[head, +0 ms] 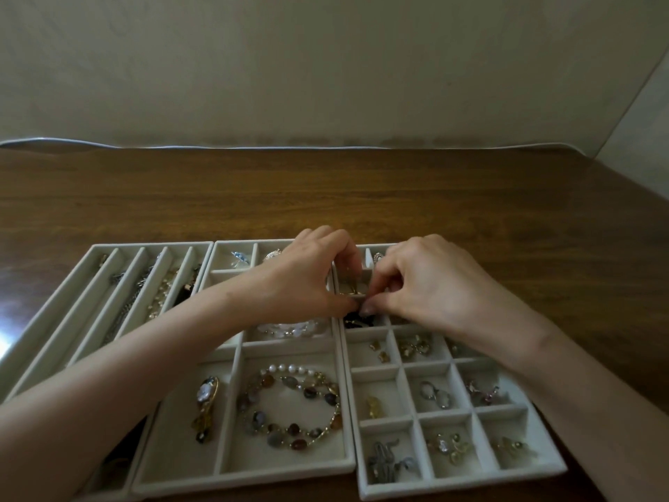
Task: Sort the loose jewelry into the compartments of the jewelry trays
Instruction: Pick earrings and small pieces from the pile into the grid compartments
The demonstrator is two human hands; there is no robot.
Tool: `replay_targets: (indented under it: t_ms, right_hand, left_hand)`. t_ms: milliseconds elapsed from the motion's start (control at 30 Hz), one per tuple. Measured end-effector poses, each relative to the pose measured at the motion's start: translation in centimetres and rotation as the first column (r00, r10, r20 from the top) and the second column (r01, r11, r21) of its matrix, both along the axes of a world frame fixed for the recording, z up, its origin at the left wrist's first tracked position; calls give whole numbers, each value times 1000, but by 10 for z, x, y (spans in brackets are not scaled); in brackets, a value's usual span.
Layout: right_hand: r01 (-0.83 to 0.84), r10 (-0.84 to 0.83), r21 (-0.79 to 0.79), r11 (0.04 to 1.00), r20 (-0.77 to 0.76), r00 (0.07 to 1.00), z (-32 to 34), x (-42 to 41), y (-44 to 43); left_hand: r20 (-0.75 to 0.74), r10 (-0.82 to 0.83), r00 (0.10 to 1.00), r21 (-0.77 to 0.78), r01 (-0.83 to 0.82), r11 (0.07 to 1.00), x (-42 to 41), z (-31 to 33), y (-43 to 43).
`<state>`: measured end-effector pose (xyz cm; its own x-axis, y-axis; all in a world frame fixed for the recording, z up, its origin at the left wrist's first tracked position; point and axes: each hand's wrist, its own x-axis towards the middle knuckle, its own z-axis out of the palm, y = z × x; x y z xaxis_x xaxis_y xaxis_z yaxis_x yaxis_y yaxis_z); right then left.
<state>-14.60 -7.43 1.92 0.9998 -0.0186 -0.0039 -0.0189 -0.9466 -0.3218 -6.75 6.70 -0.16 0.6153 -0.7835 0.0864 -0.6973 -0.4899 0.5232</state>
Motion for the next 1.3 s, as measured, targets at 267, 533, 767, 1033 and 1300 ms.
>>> replay_targets:
  t_ms: [267, 533, 767, 1033, 1300]
  right_hand:
    - [22, -22, -26, 999, 9, 1000, -5, -2, 4]
    - [66, -60, 85, 994, -74, 995, -2, 0, 2]
    - [35, -35, 13, 999, -27, 999, -6, -2, 5]
    - [78, -28, 315, 946, -159, 987, 6, 0, -12]
    - [97, -8, 441, 892, -200, 980, 9, 5, -21]
  left_hand:
    - [9, 3, 1000, 22, -4, 1000, -3, -3, -3]
    - [-7, -30, 1000, 44, 30, 999, 2, 3, 2]
    - [0, -17, 1000, 32, 17, 999, 2, 4, 2]
    - [-56, -24, 998, -14, 24, 1000, 2, 5, 1]
    - [-171, -65, 983, -119, 45, 992, 1, 8, 2]
